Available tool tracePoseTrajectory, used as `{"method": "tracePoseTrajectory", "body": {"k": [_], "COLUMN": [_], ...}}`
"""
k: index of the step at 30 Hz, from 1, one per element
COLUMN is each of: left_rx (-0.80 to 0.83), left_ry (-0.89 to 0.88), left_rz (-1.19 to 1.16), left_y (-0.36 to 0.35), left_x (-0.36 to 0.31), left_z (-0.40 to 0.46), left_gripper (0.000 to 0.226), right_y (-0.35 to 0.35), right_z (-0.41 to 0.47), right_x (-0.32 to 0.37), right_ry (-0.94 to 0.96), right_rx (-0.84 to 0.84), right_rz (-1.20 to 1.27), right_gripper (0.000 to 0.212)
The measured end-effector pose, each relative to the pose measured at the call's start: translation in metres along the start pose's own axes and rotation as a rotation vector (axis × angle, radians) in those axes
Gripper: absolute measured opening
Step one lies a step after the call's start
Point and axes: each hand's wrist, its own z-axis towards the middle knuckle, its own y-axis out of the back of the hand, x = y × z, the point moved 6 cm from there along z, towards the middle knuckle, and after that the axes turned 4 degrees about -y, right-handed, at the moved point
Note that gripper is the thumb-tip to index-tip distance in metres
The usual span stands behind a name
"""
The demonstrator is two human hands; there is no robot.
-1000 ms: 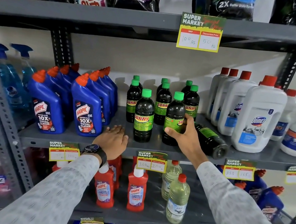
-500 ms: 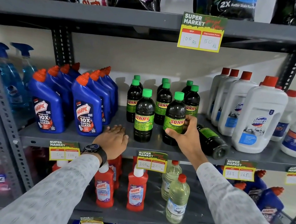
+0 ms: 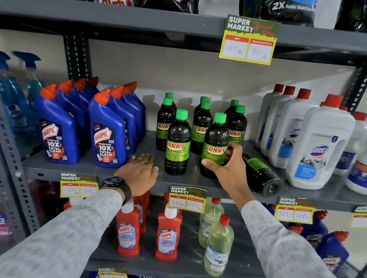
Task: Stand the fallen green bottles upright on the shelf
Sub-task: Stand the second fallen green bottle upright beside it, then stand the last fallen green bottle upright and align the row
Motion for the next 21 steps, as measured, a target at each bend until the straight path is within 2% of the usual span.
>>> {"method": "tracePoseTrajectory", "body": {"k": [2, 4, 6, 8, 10, 11, 14, 16, 17, 19, 21], "left_rx": [0.026, 0.049, 0.039, 0.037, 0.063, 0.077, 0.085, 0.080, 0.072, 0.050, 0.031], "left_ry": [0.000, 0.017, 0.023, 0.016, 0.018, 0.016, -0.002, -0.011, -0.009, 0.011, 0.032], "left_rz": [-0.012, -0.016, -0.028, -0.021, 0.035, 0.090, 0.186, 0.194, 0.185, 0.130, 0.067], "left_y": [0.001, 0.005, 0.010, 0.012, 0.006, 0.003, -0.003, -0.003, -0.002, -0.001, 0.000], "left_x": [0.000, 0.002, -0.001, -0.008, -0.014, -0.015, -0.016, -0.016, -0.016, -0.015, -0.014], "left_z": [0.002, 0.008, 0.013, 0.016, 0.016, 0.016, 0.014, 0.013, 0.013, 0.014, 0.014], "left_gripper": [0.063, 0.061, 0.059, 0.058, 0.058, 0.059, 0.058, 0.057, 0.058, 0.060, 0.063], "right_y": [0.007, 0.020, 0.040, 0.059, 0.073, 0.081, 0.098, 0.104, 0.106, 0.106, 0.105], "right_z": [-0.003, 0.000, 0.010, 0.028, 0.047, 0.054, 0.060, 0.056, 0.054, 0.049, 0.047], "right_x": [0.010, 0.025, 0.042, 0.051, 0.047, 0.040, 0.014, 0.000, -0.007, -0.018, -0.022], "right_ry": [0.041, 0.115, 0.176, 0.166, 0.037, -0.071, -0.393, -0.550, -0.621, -0.721, -0.724], "right_rx": [-0.015, -0.090, -0.173, -0.171, -0.046, 0.030, 0.234, 0.339, 0.364, 0.354, 0.331], "right_rz": [0.011, -0.049, -0.188, -0.445, -0.679, -0.755, -0.898, -0.892, -0.840, -0.689, -0.630], "right_gripper": [0.080, 0.071, 0.058, 0.045, 0.034, 0.035, 0.071, 0.091, 0.095, 0.091, 0.086]}}
